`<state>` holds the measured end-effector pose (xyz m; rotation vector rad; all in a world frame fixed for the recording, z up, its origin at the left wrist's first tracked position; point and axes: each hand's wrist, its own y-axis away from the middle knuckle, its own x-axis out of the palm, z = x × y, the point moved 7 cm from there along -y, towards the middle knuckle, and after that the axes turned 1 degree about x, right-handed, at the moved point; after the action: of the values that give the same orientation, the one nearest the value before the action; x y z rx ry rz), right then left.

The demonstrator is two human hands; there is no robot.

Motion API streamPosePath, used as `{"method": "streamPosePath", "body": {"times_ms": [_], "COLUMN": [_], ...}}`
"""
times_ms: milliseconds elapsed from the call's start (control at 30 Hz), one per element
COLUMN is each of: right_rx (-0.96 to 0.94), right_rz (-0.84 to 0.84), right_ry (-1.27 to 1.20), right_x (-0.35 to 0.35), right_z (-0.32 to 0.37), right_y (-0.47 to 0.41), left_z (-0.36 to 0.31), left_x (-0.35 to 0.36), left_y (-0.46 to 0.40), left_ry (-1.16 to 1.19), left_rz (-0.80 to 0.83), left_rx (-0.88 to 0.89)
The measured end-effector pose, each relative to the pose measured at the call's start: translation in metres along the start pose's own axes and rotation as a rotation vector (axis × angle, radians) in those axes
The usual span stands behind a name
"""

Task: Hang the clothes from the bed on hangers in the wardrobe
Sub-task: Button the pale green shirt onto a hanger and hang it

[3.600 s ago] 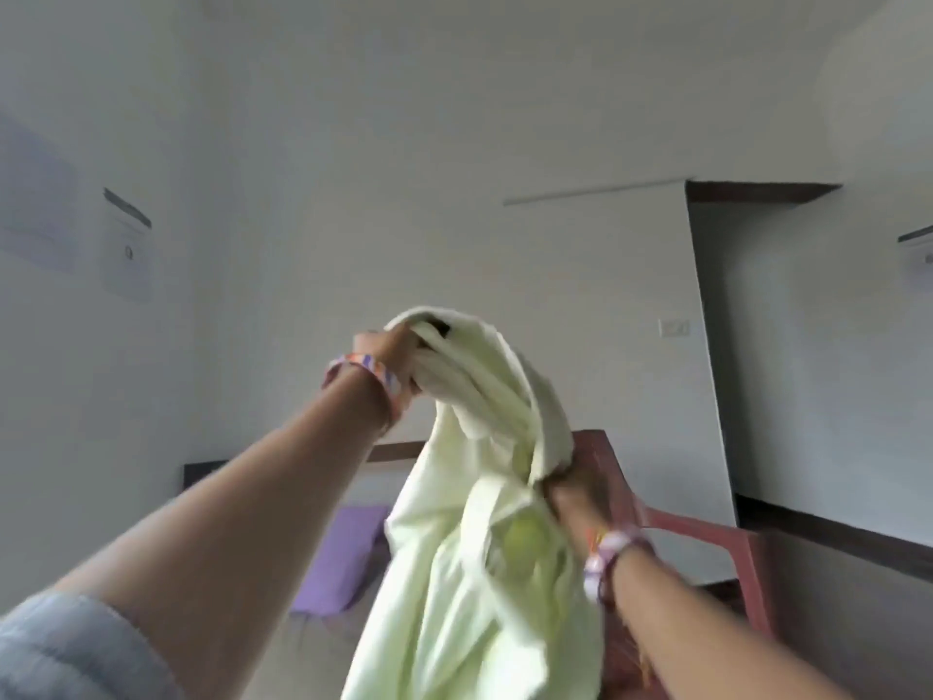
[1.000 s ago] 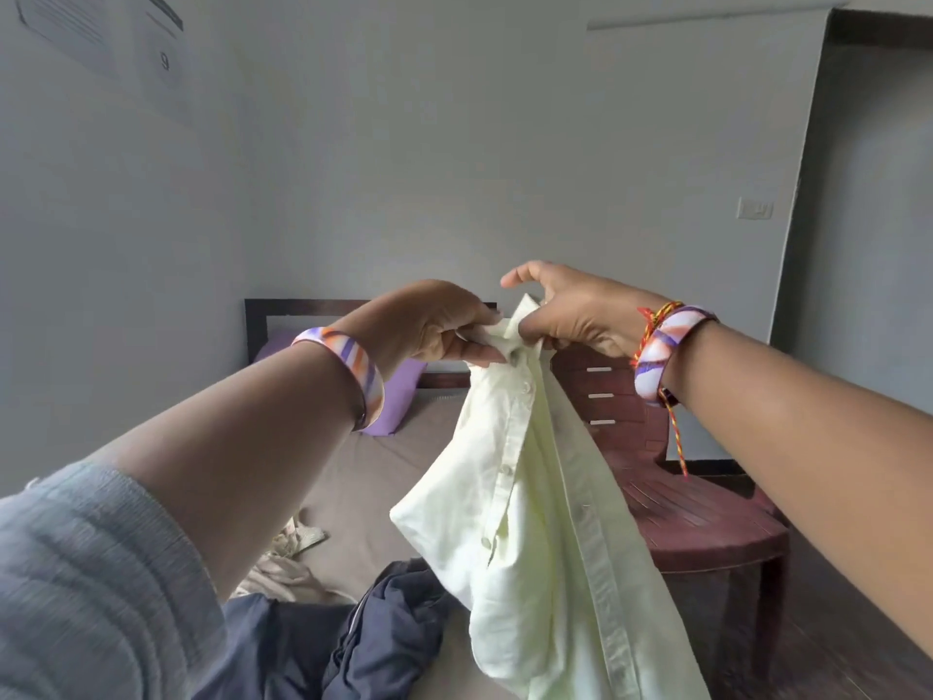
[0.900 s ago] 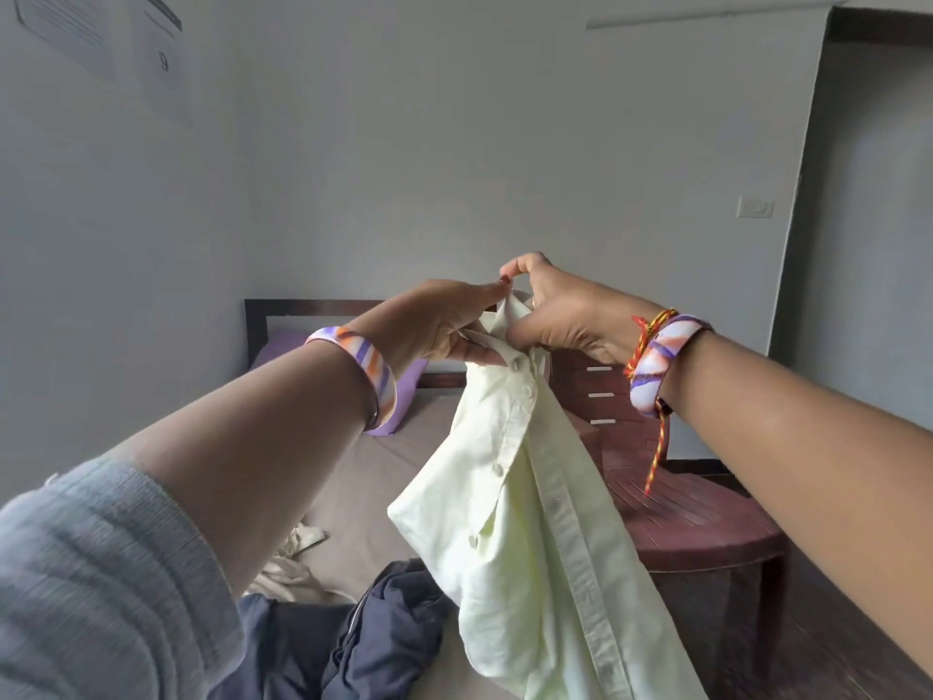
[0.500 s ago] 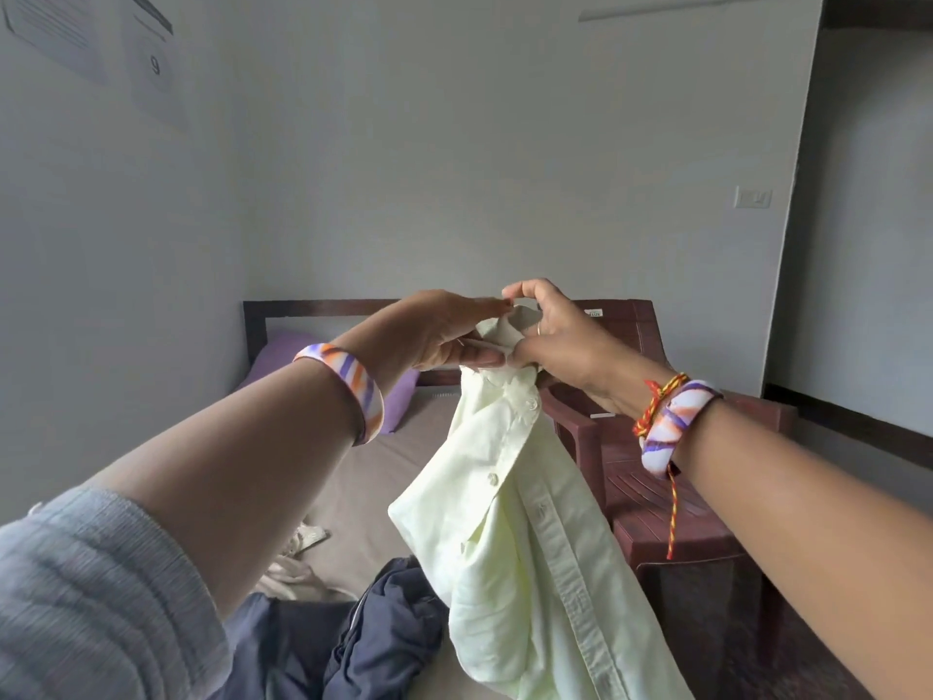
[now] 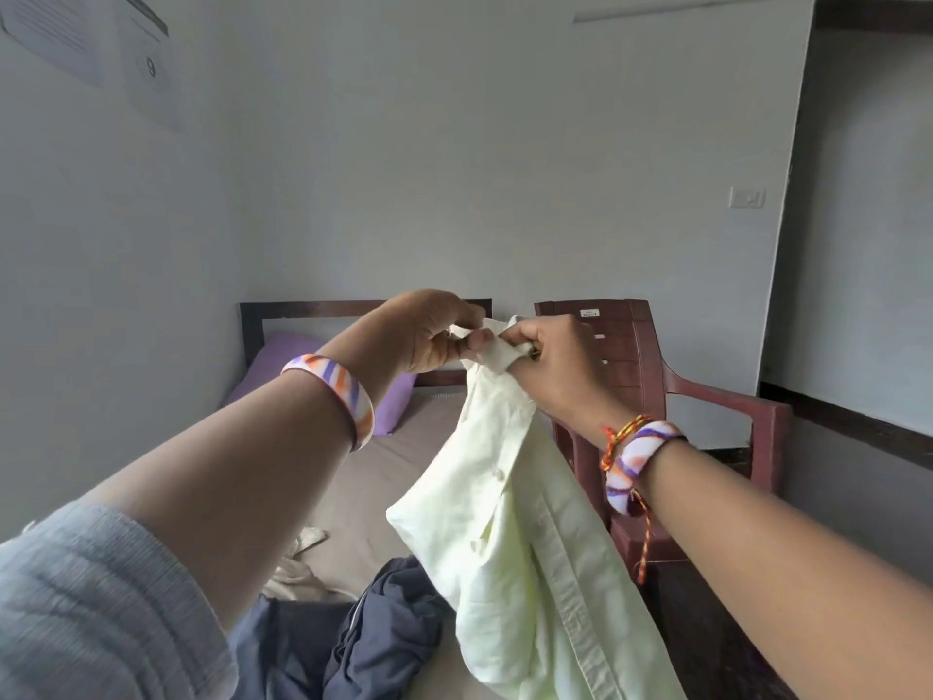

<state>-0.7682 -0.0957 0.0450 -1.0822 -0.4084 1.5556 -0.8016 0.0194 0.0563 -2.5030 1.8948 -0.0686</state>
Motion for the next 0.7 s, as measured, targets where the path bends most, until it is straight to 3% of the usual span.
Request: {"method": "streamPosePath", "body": {"times_ms": [67, 133, 200, 300, 500, 633, 700], "right_rx": [0.029, 0.004, -0.062, -0.098, -0.157, -0.210, -0.106], "right_rz": [-0.044, -0.011, 0.017, -0.041, -0.379, -0.477, -0.440], "right_ry": [-0.078, -0.083, -0.092, -0.052, 0.109, 0.277, 0.327], "right_x": [-0.009, -0.014, -0.015, -0.026, -0.055, -0.034, -0.016], "right_z": [-0.009, -0.007, 0.008, 0.024, 0.030, -0.001, -0.030], "right_y": [-0.006, -0.011, -0.014, -0.013, 0.017, 0.068, 0.091], "left_z": [-0.013, -0.033, -0.045, -0.053, -0.069, -0.080, -0.086], "left_x": [-0.002, 0.001, 0.021, 0.045, 0.061, 0.055, 0.048], "left_y": [0.007, 0.013, 0.019, 0.016, 0.003, -0.008, -0.010], "left_ry": [-0.420, -1.124, -1.537, -1.613, -1.652, -1.568, -1.517], "left_rz": [0.005, -0.034, -0.006, 0.068, 0.074, 0.000, -0.058], "left_rx": [0.092, 0.311, 0.547, 0.750, 1.026, 1.029, 1.021]}}
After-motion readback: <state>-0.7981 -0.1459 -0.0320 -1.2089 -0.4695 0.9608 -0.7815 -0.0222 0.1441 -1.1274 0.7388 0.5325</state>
